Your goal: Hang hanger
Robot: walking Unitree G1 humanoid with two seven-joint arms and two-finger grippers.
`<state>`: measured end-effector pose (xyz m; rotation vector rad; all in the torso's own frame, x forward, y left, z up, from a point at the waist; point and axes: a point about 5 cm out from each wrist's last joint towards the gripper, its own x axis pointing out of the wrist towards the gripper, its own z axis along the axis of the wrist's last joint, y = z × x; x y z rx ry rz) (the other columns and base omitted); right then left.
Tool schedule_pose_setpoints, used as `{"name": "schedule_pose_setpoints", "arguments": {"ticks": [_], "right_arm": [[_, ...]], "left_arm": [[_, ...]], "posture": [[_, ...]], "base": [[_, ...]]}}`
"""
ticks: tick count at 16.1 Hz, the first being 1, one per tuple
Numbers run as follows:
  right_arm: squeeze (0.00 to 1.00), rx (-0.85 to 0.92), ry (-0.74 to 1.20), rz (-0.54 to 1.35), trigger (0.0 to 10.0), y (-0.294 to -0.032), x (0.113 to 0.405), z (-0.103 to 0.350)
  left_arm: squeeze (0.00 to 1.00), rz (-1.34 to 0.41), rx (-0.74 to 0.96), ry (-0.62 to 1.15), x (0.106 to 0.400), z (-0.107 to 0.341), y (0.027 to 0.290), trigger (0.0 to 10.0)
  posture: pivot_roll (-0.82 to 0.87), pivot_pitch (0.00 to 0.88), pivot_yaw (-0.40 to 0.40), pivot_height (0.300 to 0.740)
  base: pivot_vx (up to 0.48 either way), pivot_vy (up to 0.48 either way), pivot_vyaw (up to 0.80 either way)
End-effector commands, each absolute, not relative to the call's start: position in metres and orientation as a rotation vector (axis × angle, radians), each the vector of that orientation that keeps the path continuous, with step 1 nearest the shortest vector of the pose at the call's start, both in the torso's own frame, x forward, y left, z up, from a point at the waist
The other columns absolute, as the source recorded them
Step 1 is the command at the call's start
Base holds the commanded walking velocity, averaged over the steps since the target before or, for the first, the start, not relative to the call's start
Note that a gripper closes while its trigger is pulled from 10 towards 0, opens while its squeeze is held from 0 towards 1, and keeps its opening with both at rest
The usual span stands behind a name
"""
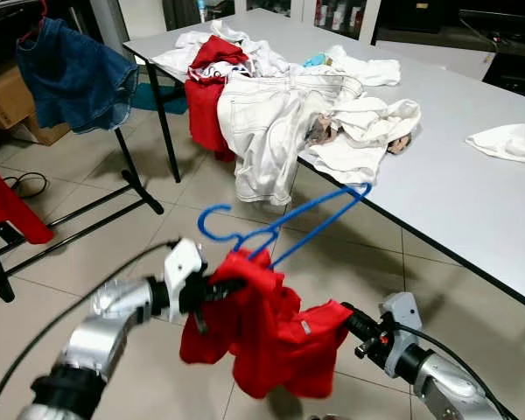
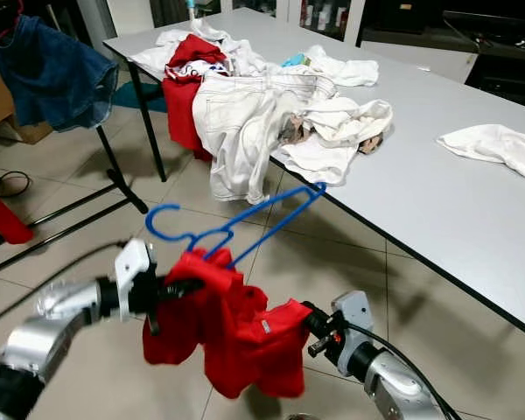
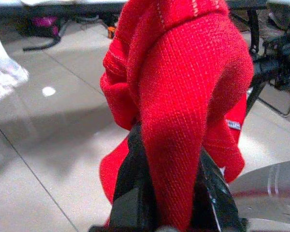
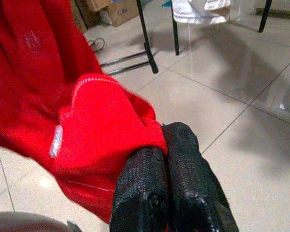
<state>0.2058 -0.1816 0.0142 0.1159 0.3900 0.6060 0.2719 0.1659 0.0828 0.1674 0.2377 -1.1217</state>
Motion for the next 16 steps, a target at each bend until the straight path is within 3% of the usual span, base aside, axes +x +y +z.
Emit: {"name": "schedule_pose_setpoints", "arguments": {"ticks": [1,2,3,4,5,9,10,14,15,16], "right_arm": [[0.0,0.111,0.372,0.606,8.9,-0.181,0.21,0.016],[0.0,0.111,0.381,0.603,10.0,-0.181,0.211,0.013],[0.0,0.113,0.386,0.603,10.0,-0.181,0.212,0.012],[0.82,0.118,0.387,0.601,10.0,-0.181,0.212,0.011],[1.0,0.129,0.39,0.599,10.0,-0.181,0.212,0.01],[1.0,0.127,0.407,0.595,10.0,-0.183,0.213,0.007],[0.0,0.144,0.418,0.612,10.0,-0.183,0.212,0.007],[0.0,0.156,0.429,0.601,10.0,-0.189,0.211,0.005],[0.4,0.156,0.437,0.602,10.0,-0.189,0.21,0.003],[0.62,0.156,0.444,0.598,10.0,-0.189,0.21,0.002]], "left_arm": [[0.0,-1.125,0.185,0.171,0.28,0.101,0.168,10.0],[0.0,-1.13,0.196,0.155,0.283,0.107,0.167,10.0],[0.0,-1.132,0.202,0.149,0.285,0.11,0.167,10.0],[0.0,-1.137,0.204,0.143,0.286,0.112,0.166,10.0],[0.0,-1.144,0.209,0.139,0.286,0.113,0.165,10.0],[0.0,-1.16,0.218,0.12,0.29,0.119,0.16,10.0],[0.0,-1.158,0.229,0.097,0.296,0.125,0.157,10.0],[0.0,-1.117,0.231,0.026,0.314,0.141,0.15,10.0],[0.0,-1.113,0.228,0.009,0.318,0.145,0.148,10.0],[0.0,-1.108,0.227,-0.012,0.322,0.15,0.146,10.0]], "posture": [[-0.1,0.0,0.044,0.74],[-0.1,0.0,0.045,0.74],[-0.1,0.0,0.045,0.74],[-0.1,0.0,0.047,0.74],[-0.1,0.0,0.047,0.74],[-0.1,0.0,0.047,0.74],[-0.1,0.0,0.047,0.74],[-0.1,0.0,0.045,0.74],[-0.1,0.0,0.045,0.74],[-0.1,0.0,0.046,0.74]], "base": [[0.0,0.0,0.0],[0.0,0.0,0.0],[0.0,0.0,0.0],[0.0,0.0,0.0],[0.0,0.0,0.0],[0.0,0.0,0.0],[0.0,0.0,0.0],[0.0,0.0,0.0],[0.0,0.0,0.0],[0.0,0.0,0.0]]}}
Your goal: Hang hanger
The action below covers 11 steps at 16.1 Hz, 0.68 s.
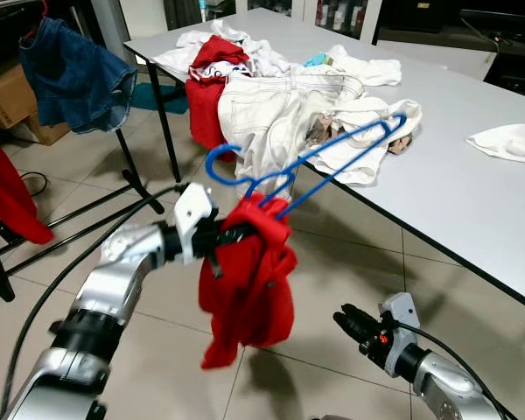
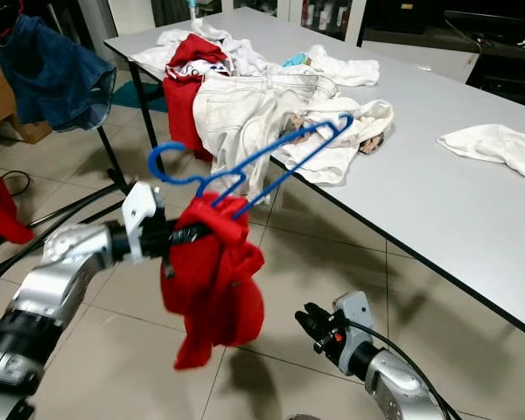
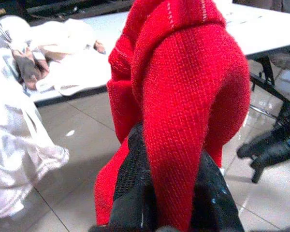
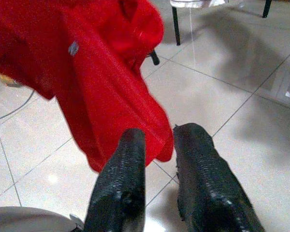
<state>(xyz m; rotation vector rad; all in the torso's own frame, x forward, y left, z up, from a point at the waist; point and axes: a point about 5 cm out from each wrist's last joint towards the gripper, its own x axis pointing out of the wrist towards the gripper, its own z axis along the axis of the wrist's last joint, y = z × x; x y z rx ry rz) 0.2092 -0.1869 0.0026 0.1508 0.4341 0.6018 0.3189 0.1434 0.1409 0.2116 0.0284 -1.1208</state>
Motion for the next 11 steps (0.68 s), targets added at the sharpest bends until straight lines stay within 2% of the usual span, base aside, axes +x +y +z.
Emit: {"name": "schedule_pose_setpoints", "arguments": {"ticks": [1,4,8,9,10,11], "right_arm": [[0.62,0.158,0.453,0.596,10.0,-0.189,0.21,0.001],[0.57,0.191,0.488,0.642,10.0,-0.18,0.209,-0.001],[0.57,0.162,0.54,0.652,10.0,-0.171,0.215,-0.005],[0.47,0.149,0.548,0.637,10.0,-0.171,0.218,-0.006],[0.0,0.126,0.548,0.611,10.0,-0.17,0.223,-0.007],[0.0,0.108,0.546,0.59,10.0,-0.17,0.228,-0.007]], "left_arm": [[0.0,-1.106,0.225,-0.029,0.326,0.154,0.144,10.0],[0.0,-1.082,0.242,-0.068,0.336,0.166,0.143,10.0],[0.0,-1.035,0.233,-0.142,0.351,0.184,0.138,10.0],[0.0,-1.039,0.226,-0.156,0.352,0.186,0.135,10.0],[0.0,-1.044,0.215,-0.169,0.353,0.188,0.131,10.0],[0.0,-1.047,0.205,-0.178,0.354,0.189,0.129,10.0]], "posture": [[-0.11,0.0,0.049,0.74],[-0.11,0.0,0.053,0.74],[-0.11,0.0,0.057,0.74],[-0.12,0.0,0.056,0.74],[-0.12,0.0,0.058,0.74],[-0.12,0.0,0.058,0.74]], "base": [[0.0,0.0,0.0],[0.0,0.0,0.0],[0.0,0.0,0.0],[0.0,0.0,0.0],[0.0,0.0,0.0],[0.0,0.0,0.0]]}}
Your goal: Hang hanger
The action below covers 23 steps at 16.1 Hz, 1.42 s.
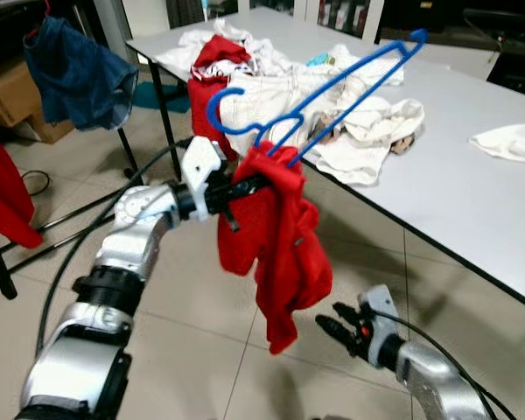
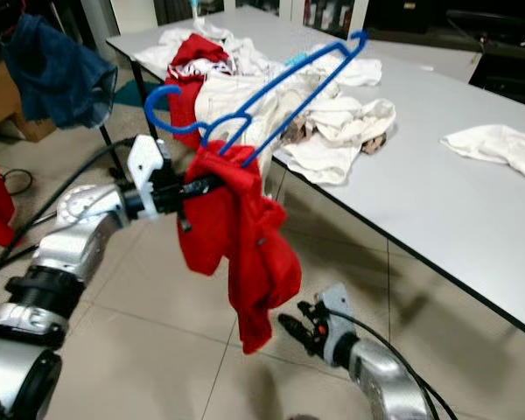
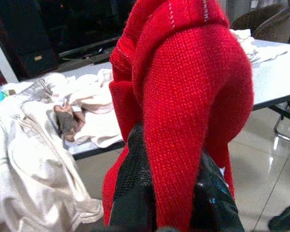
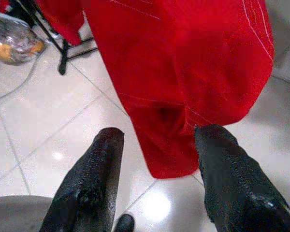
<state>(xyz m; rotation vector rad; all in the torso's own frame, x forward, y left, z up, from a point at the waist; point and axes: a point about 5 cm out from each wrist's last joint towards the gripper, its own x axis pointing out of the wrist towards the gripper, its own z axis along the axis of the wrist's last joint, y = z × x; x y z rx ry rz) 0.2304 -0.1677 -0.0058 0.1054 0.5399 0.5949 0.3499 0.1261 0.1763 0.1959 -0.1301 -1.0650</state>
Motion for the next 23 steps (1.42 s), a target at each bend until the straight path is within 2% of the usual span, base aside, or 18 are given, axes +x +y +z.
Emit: {"name": "schedule_pose_setpoints", "arguments": {"ticks": [1,4,6,11,19,20,21,22,23], "right_arm": [[0.0,0.067,0.54,0.553,10.0,-0.169,0.234,-0.007],[0.0,0.006,0.559,0.463,10.0,-0.168,0.248,-0.011],[0.0,-0.006,0.586,0.477,10.0,-0.161,0.247,-0.016],[0.0,0.035,0.631,0.529,10.0,-0.138,0.25,-0.024],[0.0,0.111,0.614,0.425,10.0,-0.134,0.263,-0.02],[0.0,0.147,0.609,0.443,6.7,-0.129,0.263,-0.019],[0.0,0.167,0.602,0.45,1.2,-0.126,0.264,-0.017],[0.0,0.172,0.599,0.447,0.0,-0.125,0.266,-0.016],[0.0,0.179,0.599,0.441,0.0,-0.124,0.267,-0.016]], "left_arm": [[0.0,-1.056,0.193,-0.185,0.354,0.189,0.125,10.0],[0.0,-1.084,0.178,-0.195,0.351,0.187,0.116,10.0],[0.0,-1.094,0.172,-0.202,0.349,0.187,0.113,10.0],[0.0,-1.09,0.163,-0.265,0.351,0.203,0.109,10.0],[0.0,-1.122,0.141,-0.291,0.346,0.205,0.095,10.0],[0.0,-1.125,0.139,-0.296,0.346,0.207,0.094,10.0],[0.0,-1.126,0.136,-0.301,0.346,0.208,0.093,10.0],[0.0,-1.127,0.133,-0.304,0.346,0.209,0.092,10.0],[0.0,-1.128,0.132,-0.305,0.345,0.209,0.092,10.0]], "posture": [[-0.12,0.0,0.059,0.74],[-0.12,0.0,0.059,0.74],[-0.12,0.0,0.056,0.74],[-0.11,0.0,0.055,0.74],[-0.11,0.0,0.059,0.74],[-0.11,0.0,0.059,0.74],[-0.11,0.0,0.059,0.74],[-0.11,0.0,0.059,0.74],[-0.11,0.0,0.058,0.74]], "base": [[0.0,0.0,0.0],[0.0,0.0,0.0],[0.0,0.0,0.0],[0.0,0.0,0.0],[0.0,0.0,0.0],[0.0,0.0,0.0],[0.0,0.0,0.0],[0.0,0.0,0.0],[0.0,0.0,0.0]]}}
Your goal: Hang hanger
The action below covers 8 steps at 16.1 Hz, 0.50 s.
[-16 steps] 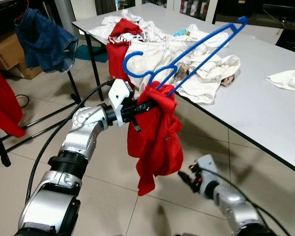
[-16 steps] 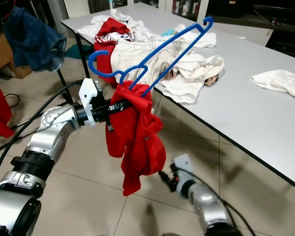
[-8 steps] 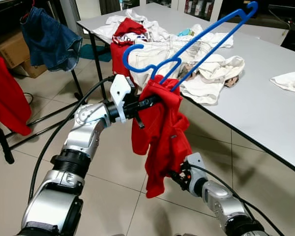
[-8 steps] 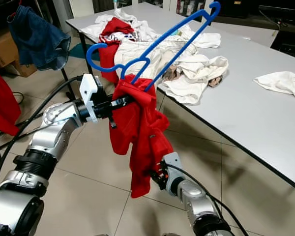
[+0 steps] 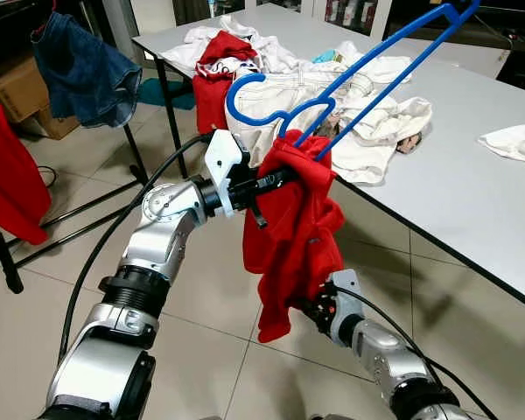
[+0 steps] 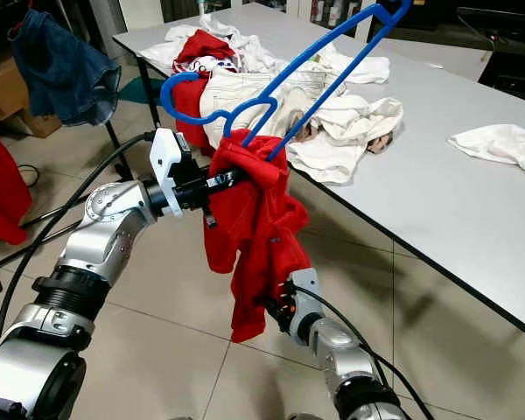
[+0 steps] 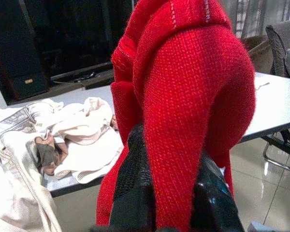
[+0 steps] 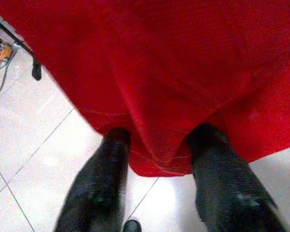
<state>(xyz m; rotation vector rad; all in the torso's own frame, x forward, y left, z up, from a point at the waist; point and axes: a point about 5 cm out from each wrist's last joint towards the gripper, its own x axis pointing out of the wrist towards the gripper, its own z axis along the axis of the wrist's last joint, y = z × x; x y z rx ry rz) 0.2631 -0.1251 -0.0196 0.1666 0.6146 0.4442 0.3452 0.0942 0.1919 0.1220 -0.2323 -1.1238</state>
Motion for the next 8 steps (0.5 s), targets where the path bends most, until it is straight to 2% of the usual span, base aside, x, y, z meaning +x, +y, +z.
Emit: {"name": "schedule_pose_setpoints", "arguments": {"ticks": [1,2,8], "right_arm": [[0.0,0.19,0.598,0.433,0.5,-0.123,0.271,-0.014],[0.0,0.213,0.573,0.426,0.0,-0.122,0.274,-0.011],[0.0,0.302,0.498,0.302,0.0,-0.144,0.278,-0.007]], "left_arm": [[0.0,-1.129,0.131,-0.305,0.345,0.209,0.092,10.0],[0.0,-1.129,0.129,-0.304,0.344,0.209,0.092,10.0],[0.0,-1.124,0.126,-0.3,0.342,0.207,0.094,10.0]], "posture": [[-0.11,0.0,0.058,0.74],[-0.11,0.0,0.056,0.74],[-0.11,0.0,0.055,0.74]], "base": [[0.0,0.0,0.0],[0.0,0.0,0.0],[0.0,0.0,0.0]]}}
